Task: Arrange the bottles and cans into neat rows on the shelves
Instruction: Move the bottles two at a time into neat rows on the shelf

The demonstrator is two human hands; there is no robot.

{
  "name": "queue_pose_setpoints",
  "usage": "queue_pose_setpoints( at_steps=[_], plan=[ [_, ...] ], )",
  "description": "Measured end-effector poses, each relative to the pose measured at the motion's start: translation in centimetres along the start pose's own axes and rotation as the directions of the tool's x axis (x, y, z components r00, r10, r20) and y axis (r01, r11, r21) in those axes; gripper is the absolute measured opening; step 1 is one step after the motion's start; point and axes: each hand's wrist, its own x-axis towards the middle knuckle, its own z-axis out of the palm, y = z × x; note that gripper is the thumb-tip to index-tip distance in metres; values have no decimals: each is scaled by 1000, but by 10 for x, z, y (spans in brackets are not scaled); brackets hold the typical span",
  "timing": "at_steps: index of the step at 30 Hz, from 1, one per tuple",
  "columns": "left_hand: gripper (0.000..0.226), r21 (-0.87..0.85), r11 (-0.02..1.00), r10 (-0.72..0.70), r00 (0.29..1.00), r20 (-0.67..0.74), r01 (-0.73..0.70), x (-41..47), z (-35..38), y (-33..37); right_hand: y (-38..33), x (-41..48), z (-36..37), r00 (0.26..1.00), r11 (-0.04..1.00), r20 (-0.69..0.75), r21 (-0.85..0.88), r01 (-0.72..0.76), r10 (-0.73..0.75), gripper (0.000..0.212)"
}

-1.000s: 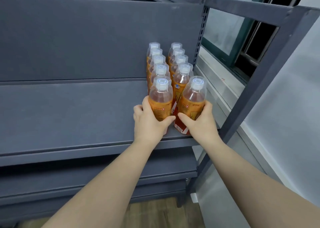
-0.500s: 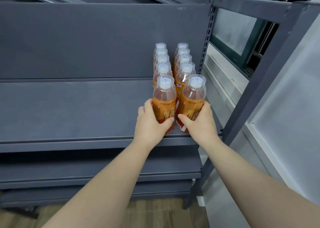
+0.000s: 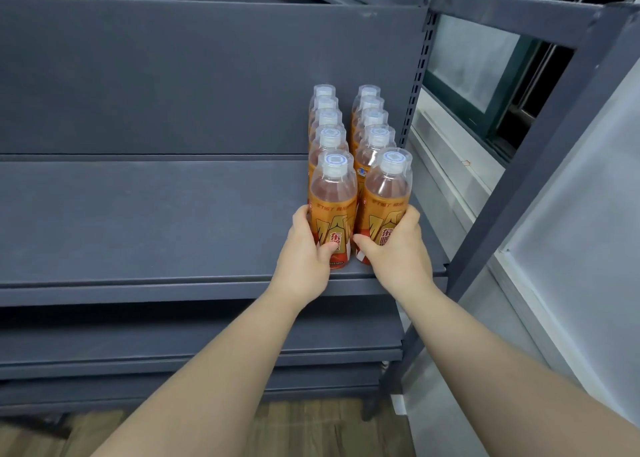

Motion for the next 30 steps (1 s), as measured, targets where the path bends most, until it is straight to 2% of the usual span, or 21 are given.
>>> queue_pose_setpoints(
  at_steps=[5,18,30],
  plan=[
    [81,19,1000,18,999,-42,-18,-1,6,-1,4,-1,-3,997,1000,71,-1,18,-18,84],
    [71,50,998,-19,999,-44,21,11,-1,3,-3,3,4,999,995,44,-97,-8,12,81],
    [73,99,995,10,1000,-18,-8,11,-3,0,-1,5,4,999,995,43,-98,-1,5,83]
  ],
)
